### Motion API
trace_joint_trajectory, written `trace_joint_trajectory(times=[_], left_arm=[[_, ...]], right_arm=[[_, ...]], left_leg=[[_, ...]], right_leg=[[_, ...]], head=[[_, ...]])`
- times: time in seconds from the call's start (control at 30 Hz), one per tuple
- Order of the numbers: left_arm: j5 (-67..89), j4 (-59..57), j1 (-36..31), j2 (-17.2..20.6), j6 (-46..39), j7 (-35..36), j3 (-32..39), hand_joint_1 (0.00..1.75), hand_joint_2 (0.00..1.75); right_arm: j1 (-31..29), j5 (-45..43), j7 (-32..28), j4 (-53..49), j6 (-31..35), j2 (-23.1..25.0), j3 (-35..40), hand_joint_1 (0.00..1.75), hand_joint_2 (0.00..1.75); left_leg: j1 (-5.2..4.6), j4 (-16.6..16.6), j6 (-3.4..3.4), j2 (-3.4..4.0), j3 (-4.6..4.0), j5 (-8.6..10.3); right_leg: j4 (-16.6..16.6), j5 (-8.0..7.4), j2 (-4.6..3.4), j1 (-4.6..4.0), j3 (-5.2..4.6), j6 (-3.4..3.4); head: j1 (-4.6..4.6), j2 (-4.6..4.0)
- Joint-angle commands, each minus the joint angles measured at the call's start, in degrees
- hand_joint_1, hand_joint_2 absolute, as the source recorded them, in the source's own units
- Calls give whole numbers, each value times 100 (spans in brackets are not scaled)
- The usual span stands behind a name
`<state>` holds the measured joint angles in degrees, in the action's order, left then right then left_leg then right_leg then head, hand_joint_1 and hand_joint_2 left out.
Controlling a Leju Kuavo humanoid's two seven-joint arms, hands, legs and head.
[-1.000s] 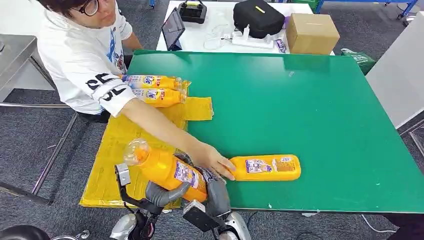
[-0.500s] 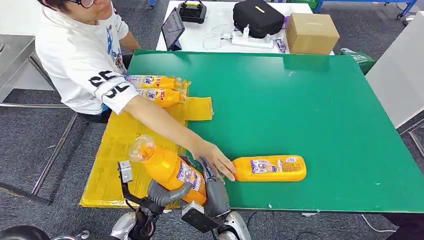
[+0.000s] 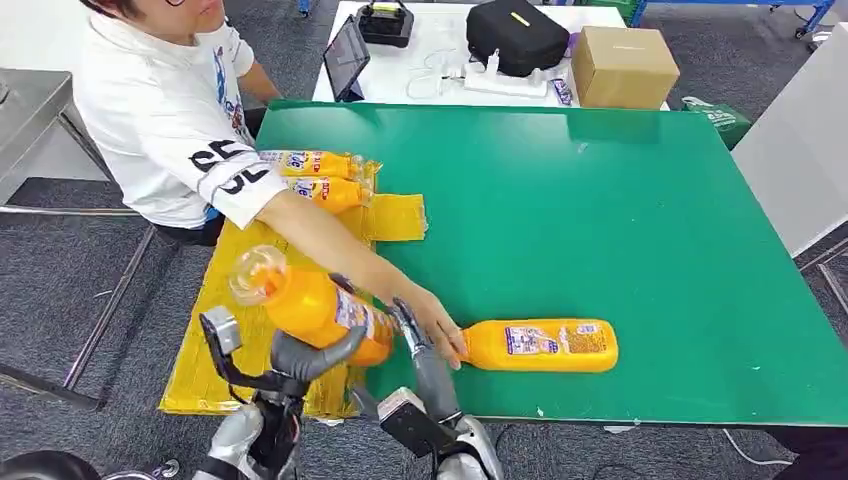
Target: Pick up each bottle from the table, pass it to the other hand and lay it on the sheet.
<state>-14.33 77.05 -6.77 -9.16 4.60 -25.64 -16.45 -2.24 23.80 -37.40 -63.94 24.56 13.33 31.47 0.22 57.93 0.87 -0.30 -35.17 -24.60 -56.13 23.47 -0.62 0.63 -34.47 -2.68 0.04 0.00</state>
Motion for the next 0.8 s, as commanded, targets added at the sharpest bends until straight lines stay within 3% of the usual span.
trace_joint_trajectory(times=[0.03, 0.2, 0.3, 0.4, 0.43, 0.63, 0.8], left_arm=[[1300, 576, -1026, -43, -1586, -359, 971, 175, 175], [2491, 110, -1453, 76, -2531, -314, 1252, 175, 175], [4146, -902, -1764, 259, -3467, -262, 1319, 175, 175], [5120, -2026, -2081, 397, -3684, -84, 1443, 175, 175], [6102, -2501, -2194, 570, -4051, 207, 1245, 175, 175], [7697, -4161, -2507, 1028, -3553, 518, 640, 175, 175], [8104, -4383, -2520, 1216, -3384, 537, 371, 175, 175]], right_arm=[[335, -449, -107, -2384, 25, -227, -624, 0, 0], [426, -641, -260, -3115, 567, -171, -970, 0, 0], [441, -914, -260, -3461, 859, -106, -1178, 0, 0], [377, -1054, -260, -3477, 1013, -135, -1240, 0, 0], [364, -1060, -260, -3481, 1051, -154, -1245, 0, 0], [374, -1310, -260, -3889, 1404, -362, -1302, 0, 0], [346, -1446, -260, -3863, 1279, -393, -1420, 0, 0]], left_leg=[[6, 16, -3, -17, -12, -1], [5, 8, -5, -19, 2, 1], [-1, -1, -5, -17, 5, 8], [0, -6, -6, -12, 22, 5], [-1, -8, -6, -11, 19, 8], [0, -12, -8, -8, 34, 5], [0, -6, -6, 4, 20, 5]], right_leg=[[-13, 7, 24, -7, -2, 6], [-6, 9, 24, -6, 13, 8], [-2, 3, 22, 0, 12, 5], [3, 4, 18, -1, 27, 8], [4, 1, 15, 0, 24, 6], [7, 4, 15, -2, 36, 10], [3, 2, 6, -1, 18, 5]], head=[[0, 0], [0, 0], [2, 0], [0, 0], [0, 0], [-2, 0], [0, 0]])
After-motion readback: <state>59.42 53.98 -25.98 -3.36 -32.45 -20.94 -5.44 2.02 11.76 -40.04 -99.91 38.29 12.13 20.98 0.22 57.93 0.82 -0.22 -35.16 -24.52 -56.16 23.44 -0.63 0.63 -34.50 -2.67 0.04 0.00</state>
